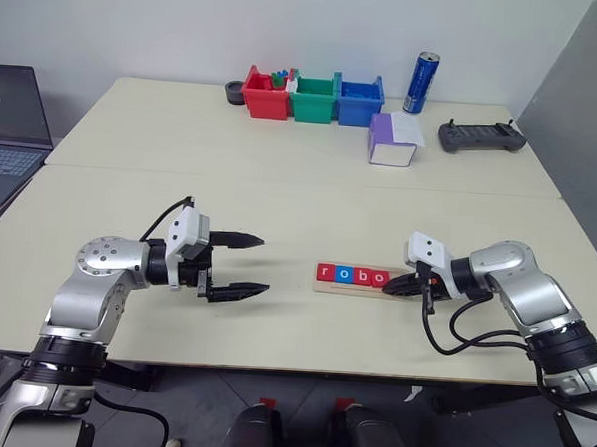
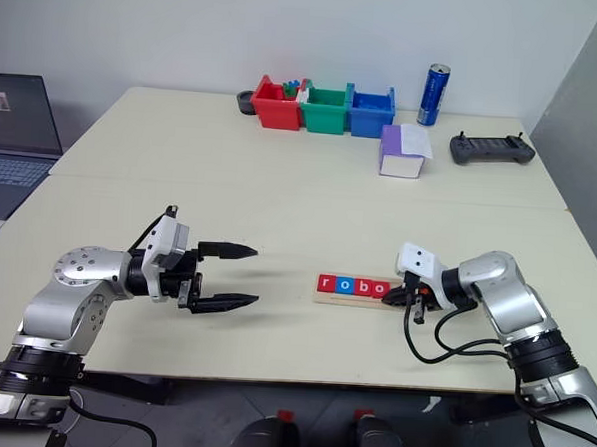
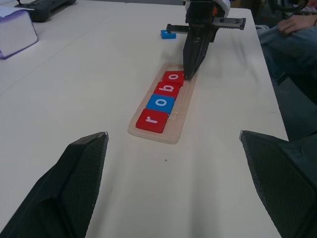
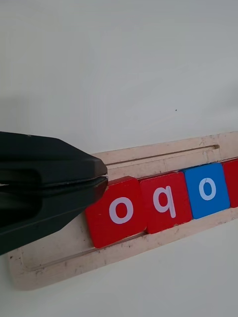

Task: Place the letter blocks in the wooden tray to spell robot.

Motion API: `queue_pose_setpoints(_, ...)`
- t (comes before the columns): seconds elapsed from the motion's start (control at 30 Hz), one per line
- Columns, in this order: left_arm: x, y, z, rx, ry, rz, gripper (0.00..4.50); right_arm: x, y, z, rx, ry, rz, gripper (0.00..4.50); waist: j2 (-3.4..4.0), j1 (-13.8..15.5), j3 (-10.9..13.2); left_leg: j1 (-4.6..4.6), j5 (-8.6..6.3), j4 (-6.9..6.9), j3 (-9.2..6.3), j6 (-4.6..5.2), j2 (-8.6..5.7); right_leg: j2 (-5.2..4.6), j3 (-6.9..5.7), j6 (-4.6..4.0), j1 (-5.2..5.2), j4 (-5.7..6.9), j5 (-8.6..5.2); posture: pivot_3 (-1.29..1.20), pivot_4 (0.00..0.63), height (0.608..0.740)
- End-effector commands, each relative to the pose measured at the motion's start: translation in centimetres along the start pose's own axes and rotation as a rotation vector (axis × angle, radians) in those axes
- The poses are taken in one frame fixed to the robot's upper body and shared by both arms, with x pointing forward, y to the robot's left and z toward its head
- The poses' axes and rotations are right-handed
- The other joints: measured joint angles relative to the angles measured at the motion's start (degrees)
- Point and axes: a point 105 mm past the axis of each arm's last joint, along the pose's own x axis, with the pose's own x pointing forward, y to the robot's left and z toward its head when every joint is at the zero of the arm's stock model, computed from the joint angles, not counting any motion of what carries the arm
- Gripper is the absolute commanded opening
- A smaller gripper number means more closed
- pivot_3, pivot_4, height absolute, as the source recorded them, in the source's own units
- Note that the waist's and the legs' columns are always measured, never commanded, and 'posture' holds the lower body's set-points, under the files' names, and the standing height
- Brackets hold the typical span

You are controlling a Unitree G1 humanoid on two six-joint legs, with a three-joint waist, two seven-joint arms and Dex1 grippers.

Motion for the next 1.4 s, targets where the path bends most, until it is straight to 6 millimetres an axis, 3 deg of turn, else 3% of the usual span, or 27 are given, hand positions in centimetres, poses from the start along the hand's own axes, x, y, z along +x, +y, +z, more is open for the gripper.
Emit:
queue_pose_setpoints(0.03, -0.2, 0.2, 0.8, 0.044, -0.001, 0.005, 4.5, -0.7, -0.2, 1.6, -0.068, -0.02, -0.015, 0.05, 0.0, 0.0, 0.0, 0.0, 0.0, 0.0, 0.0, 0.0, 0.0, 0.0, 0.0, 0.0, 0.0, 0.0, 0.0, 0.0, 0.15, 0.74)
queue_pose_setpoints(0.23, 0.3, 0.5, 1.0, 0.051, -0.007, -0.006, 4.5, -0.9, -0.3, 2.6, -0.09, -0.037, -0.037, 0.05, 0.0, 0.0, 0.0, 0.0, 0.0, 0.0, 0.0, 0.01, 0.0, 0.0, -0.01, 0.0, 0.0, 0.0, 0.0, 0.0, 0.15, 0.74)
queue_pose_setpoints(0.63, 0.3, 0.5, 1.0, 0.051, -0.006, -0.018, 4.5, -0.4, 0.1, 1.9, -0.081, -0.01, -0.02, 0.05, 0.0, 0.0, 0.0, 0.0, 0.0, 0.0, 0.0, 0.0, 0.0, 0.0, 0.0, 0.0, 0.0, 0.0, 0.0, 0.0, 0.15, 0.74)
queue_pose_setpoints(1.1, 0.0, 0.4, 1.0, 0.05, 0.001, -0.009, 4.5, 0.2, -1.3, 2.4, -0.094, -0.025, -0.036, 0.05, 0.0, 0.0, 0.0, 0.01, 0.01, 0.0, 0.01, -0.02, 0.0, 0.0, 0.0, 0.0, 0.0, 0.01, 0.0, 0.0, 0.15, 0.74)
queue_pose_setpoints(1.2, 0.0, 0.4, 1.0, 0.05, -0.001, -0.008, 4.5, -1.1, -0.4, 3.7, -0.093, -0.093, 0.001, 0.05, 0.0, 0.0, 0.0, 0.0, 0.01, 0.0, 0.01, -0.02, 0.0, 0.0, 0.0, 0.0, -0.01, 0.01, 0.0, 0.0, 0.15, 0.74)
queue_pose_setpoints(1.3, -0.1, 0.4, 1.0, 0.051, -0.001, -0.005, 4.5, -4.0, 0.4, 5.3, -0.089, -0.184, 0.005, 0.05, 0.01, 0.1, 0.0, -0.02, 0.01, -0.01, -0.01, -0.02, 0.0, 0.0, -0.01, 0.0, -0.02, 0.0, 0.0, 0.0, 0.15, 0.74)
queue_pose_setpoints(1.4, -0.3, 0.3, 1.0, 0.052, -0.002, 0.0, 4.5, -7.4, -1.1, 5.6, 0.021, -0.285, -0.164, 0.05, 0.0, 0.2, 0.0, -0.02, -0.02, -0.01, -0.02, 0.02, 0.0, -0.01, -0.01, 0.0, 0.01, -0.04, 0.0, 0.0, 0.15, 0.74)
